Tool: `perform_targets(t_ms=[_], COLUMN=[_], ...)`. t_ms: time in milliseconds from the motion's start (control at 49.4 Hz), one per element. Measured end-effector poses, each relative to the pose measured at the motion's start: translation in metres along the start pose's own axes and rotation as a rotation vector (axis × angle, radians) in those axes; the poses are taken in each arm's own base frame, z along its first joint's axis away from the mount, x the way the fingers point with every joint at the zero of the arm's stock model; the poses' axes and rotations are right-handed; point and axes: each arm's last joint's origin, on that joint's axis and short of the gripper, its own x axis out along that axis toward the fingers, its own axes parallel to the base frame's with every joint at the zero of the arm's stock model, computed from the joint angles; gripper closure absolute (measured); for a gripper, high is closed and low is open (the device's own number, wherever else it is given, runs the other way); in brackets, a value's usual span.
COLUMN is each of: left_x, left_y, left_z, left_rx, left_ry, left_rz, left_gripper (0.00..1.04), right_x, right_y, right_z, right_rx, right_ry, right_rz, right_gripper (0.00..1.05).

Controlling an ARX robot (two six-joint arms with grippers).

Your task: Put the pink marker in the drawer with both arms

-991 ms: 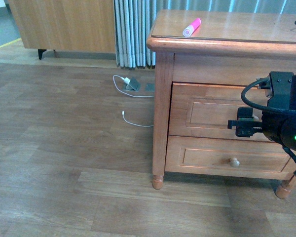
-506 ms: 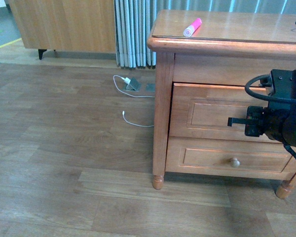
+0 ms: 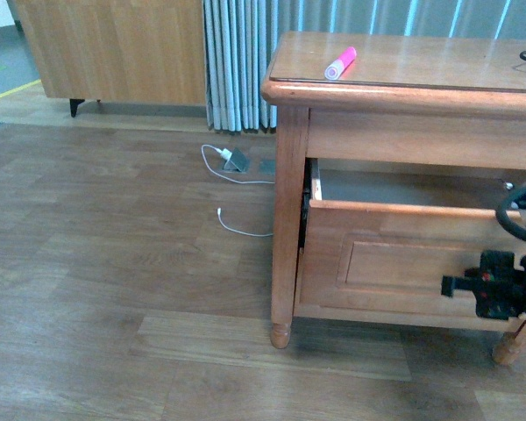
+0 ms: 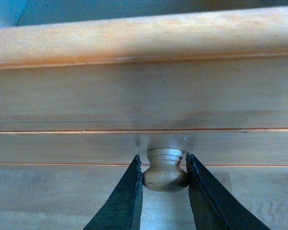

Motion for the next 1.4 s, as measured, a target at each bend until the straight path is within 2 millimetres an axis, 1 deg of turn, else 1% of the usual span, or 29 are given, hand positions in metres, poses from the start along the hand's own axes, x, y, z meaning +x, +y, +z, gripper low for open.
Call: perform_targets(t_ms=[182, 304, 344, 405, 425, 465, 486, 506, 526, 627, 668, 769, 830, 870, 991, 1052, 1093, 1113, 1174, 1376, 1396], left_x=[0.000, 0.000, 0.000, 0.000, 0.000, 0.000, 0.000, 0.000, 0.000, 0.000, 0.000, 0.000, 0.000, 0.000, 0.000, 0.000, 0.000, 0.000, 0.000, 0.000, 0.000], left_y=[0.000, 0.000, 0.000, 0.000, 0.000, 0.000, 0.000, 0.000, 0.000, 0.000, 0.000, 0.000, 0.000, 0.000, 0.000, 0.000, 0.000, 0.000, 0.000, 0.000, 0.000], left_z=[0.000, 0.000, 0.000, 0.000, 0.000, 0.000, 0.000, 0.000, 0.000, 0.000, 0.000, 0.000, 0.000, 0.000, 0.000, 0.000, 0.000, 0.000, 0.000, 0.000, 0.000], left_rx=[0.000, 0.000, 0.000, 0.000, 0.000, 0.000, 0.000, 0.000, 0.000, 0.000, 0.000, 0.000, 0.000, 0.000, 0.000, 0.000, 0.000, 0.000, 0.000, 0.000, 0.000], left_ry=[0.000, 0.000, 0.000, 0.000, 0.000, 0.000, 0.000, 0.000, 0.000, 0.000, 0.000, 0.000, 0.000, 0.000, 0.000, 0.000, 0.000, 0.000, 0.000, 0.000, 0.000], left_rz=[0.000, 0.000, 0.000, 0.000, 0.000, 0.000, 0.000, 0.000, 0.000, 0.000, 0.000, 0.000, 0.000, 0.000, 0.000, 0.000, 0.000, 0.000, 0.000, 0.000, 0.000], left_gripper=[0.06, 0.06, 0.06, 0.06, 0.06, 0.06, 0.06, 0.06, 0.06, 0.06, 0.06, 0.06, 0.06, 0.06, 0.06, 0.06, 0.06, 0.06, 0.06, 0.06, 0.06], right_x=[-0.035, -0.054, -0.065, -0.076, -0.079, -0.089, -0.091, -0.099, -0.102, -0.135, -0.146, -0.182, -0.197, -0.213, -0.235, -0.243, -0.248, -0.249, -0.250, -0.252, -0.252], right_y=[-0.002, -0.003, -0.004, -0.005, -0.005, -0.007, -0.007, -0.008, -0.009, -0.011, -0.012, -0.014, -0.017, -0.019, -0.024, -0.027, -0.030, -0.032, -0.035, -0.035, -0.035], right_z=[-0.021, -0.027, -0.025, -0.019, -0.018, -0.013, -0.012, -0.008, -0.006, 0.013, 0.018, 0.027, 0.029, 0.028, 0.024, 0.018, 0.011, 0.006, 0.000, -0.002, -0.002], right_rx=[-0.004, -0.004, 0.004, 0.011, 0.013, 0.023, 0.025, 0.028, 0.028, 0.037, 0.038, 0.032, 0.036, 0.038, 0.039, 0.047, 0.060, 0.069, 0.082, 0.084, 0.073], right_ry=[0.031, 0.039, 0.026, 0.009, 0.005, -0.008, -0.012, -0.026, -0.031, -0.097, -0.121, -0.189, -0.215, -0.244, -0.294, -0.308, -0.316, -0.320, -0.329, -0.342, -0.361], right_rz=[0.033, 0.062, 0.060, 0.063, 0.062, 0.066, 0.065, 0.059, 0.059, 0.063, 0.065, 0.068, 0.065, 0.056, 0.051, 0.053, 0.046, 0.036, 0.014, 0.009, 0.005], right_gripper=[0.83, 0.66, 0.56, 0.46, 0.45, 0.37, 0.36, 0.30, 0.29, 0.11, 0.07, 0.09, 0.08, 0.08, 0.08, 0.08, 0.08, 0.08, 0.08, 0.08, 0.10])
